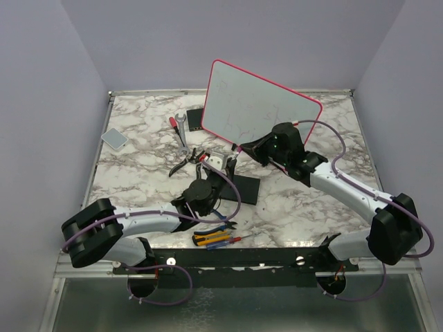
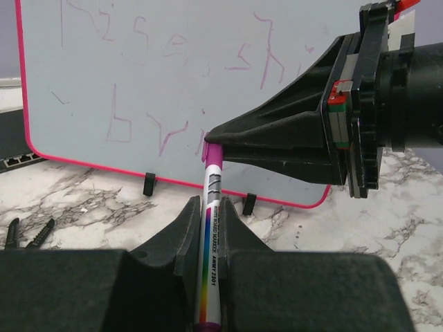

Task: Write a sentence on the whiteboard
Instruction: Close the whiteboard marker at the center of the board.

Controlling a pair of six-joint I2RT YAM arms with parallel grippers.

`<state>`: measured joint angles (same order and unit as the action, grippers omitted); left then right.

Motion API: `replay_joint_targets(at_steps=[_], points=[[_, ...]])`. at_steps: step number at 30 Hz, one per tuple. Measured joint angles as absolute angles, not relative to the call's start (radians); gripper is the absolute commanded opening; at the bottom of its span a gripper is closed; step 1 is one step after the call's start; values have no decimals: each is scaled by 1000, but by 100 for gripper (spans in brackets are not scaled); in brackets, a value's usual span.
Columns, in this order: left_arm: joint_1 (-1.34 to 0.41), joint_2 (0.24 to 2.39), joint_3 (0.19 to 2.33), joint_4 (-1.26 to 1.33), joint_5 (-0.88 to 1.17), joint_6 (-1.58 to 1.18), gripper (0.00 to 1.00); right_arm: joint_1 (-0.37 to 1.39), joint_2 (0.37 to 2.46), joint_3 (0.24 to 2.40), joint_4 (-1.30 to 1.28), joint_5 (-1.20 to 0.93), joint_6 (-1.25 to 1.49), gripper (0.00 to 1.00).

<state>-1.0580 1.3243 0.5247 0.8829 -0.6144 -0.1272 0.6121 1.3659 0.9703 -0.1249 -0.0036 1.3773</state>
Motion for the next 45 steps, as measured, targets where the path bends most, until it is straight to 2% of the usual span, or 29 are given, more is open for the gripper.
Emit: replay_joint_targets(at_steps=[29,36,45], points=[[-957,1392,526,1004,-472,-199,0,686,1354,970,-67,214,1289,0],[-878,1481,546,974,-487,-198,0,809,1352,971,-63,40,1288,0],[-877,1475,547,978,-487,-202,0,815,1282,923,-127,86,1330,2]])
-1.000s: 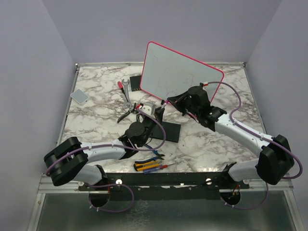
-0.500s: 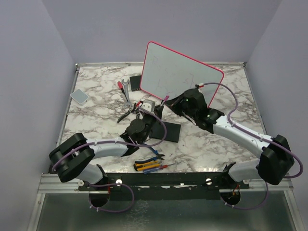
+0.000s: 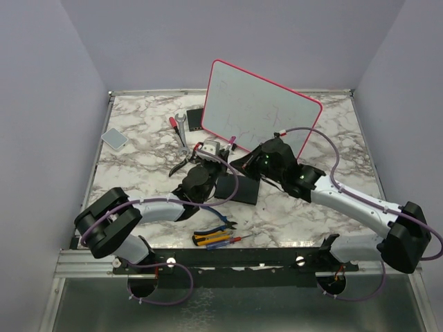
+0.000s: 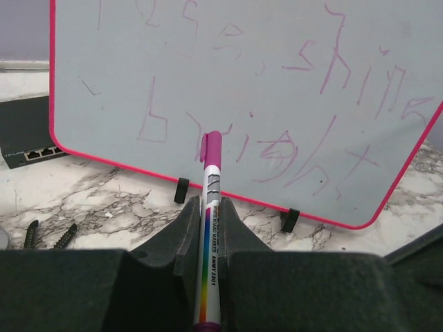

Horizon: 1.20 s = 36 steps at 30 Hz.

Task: Write a sentence on the whiteboard
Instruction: Close the whiteboard marker at the center of the board.

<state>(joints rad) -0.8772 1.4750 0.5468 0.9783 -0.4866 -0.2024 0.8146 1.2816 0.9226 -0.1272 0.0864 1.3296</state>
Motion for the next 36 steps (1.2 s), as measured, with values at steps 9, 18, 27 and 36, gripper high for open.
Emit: replay_joint_targets(at_steps=[9,18,27,36], points=[[-839,1335,482,927,-402,-249,0,771,1225,959,-261,251,1222,54],[-664,1166,480,733,-24,-383,0,459,1097,925,-193,20,827,81],[-474,1090,518,664,458,-537,0,281,1086,844,11,-710,627,78],[-464,1094,570,688,773,-636,0,289,1122,739,220,-1002,706,66]])
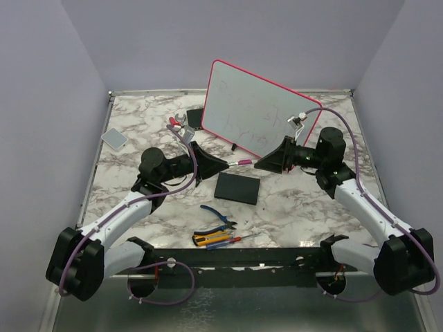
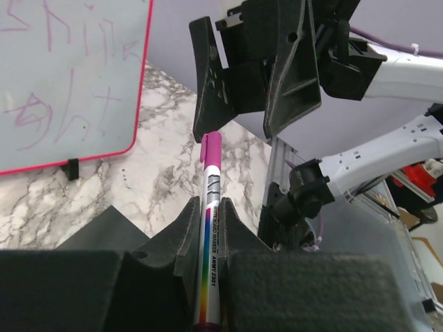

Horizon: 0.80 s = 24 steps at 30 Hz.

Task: Write a sentence on the whiteboard
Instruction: Close the whiteboard marker at the center of the board.

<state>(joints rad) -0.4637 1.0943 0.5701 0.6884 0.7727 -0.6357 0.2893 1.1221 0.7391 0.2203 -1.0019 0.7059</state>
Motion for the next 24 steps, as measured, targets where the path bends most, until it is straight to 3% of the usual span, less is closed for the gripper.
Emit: replay_joint_targets(at_steps=[24], points=[[-464,1106,578,721,904,-699,0,391,1192,739,424,-1085,840,40]])
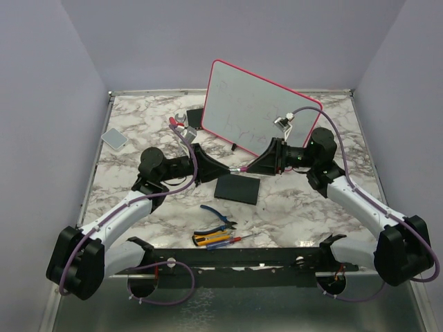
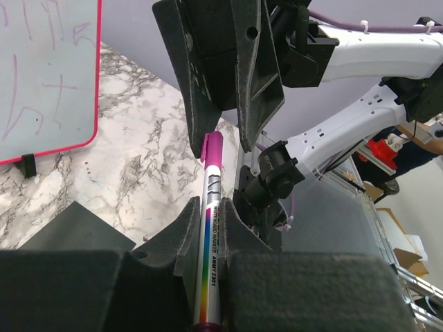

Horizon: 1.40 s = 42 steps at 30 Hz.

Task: Write a sentence on the whiteboard
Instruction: Close the whiteboard marker at the center of the board.

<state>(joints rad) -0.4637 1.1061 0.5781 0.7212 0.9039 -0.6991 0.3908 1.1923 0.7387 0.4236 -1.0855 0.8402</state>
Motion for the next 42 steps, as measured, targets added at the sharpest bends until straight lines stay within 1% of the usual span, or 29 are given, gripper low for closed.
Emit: replay_joint_targets(at_steps=[3,6,7,10,11,12,26,42], points=[[-464,1106,578,724,909,-700,0,398,1196,739,426,-1088,846,38],[-464,1105,578,724,911,-703,0,400,1197,739,426,-1088,845,33],[-464,1104,578,726,912,-704,0,400,1197,739,426,-1088,845,29],[-464,1101,578,733,916,-709,0,400,1197,739,426,-1087,844,9],[-464,1099,579,738,919,-712,0,399,1197,738,425,-1087,844,4],[-464,1098,579,739,921,-712,0,399,1197,738,426,-1091,846,1],[-465,1101,594,747,980,-722,0,420,1197,738,457,-1109,844,0],[-479,1117,618,765,1021,-713,0,433,1208,734,571,-1168,887,0]])
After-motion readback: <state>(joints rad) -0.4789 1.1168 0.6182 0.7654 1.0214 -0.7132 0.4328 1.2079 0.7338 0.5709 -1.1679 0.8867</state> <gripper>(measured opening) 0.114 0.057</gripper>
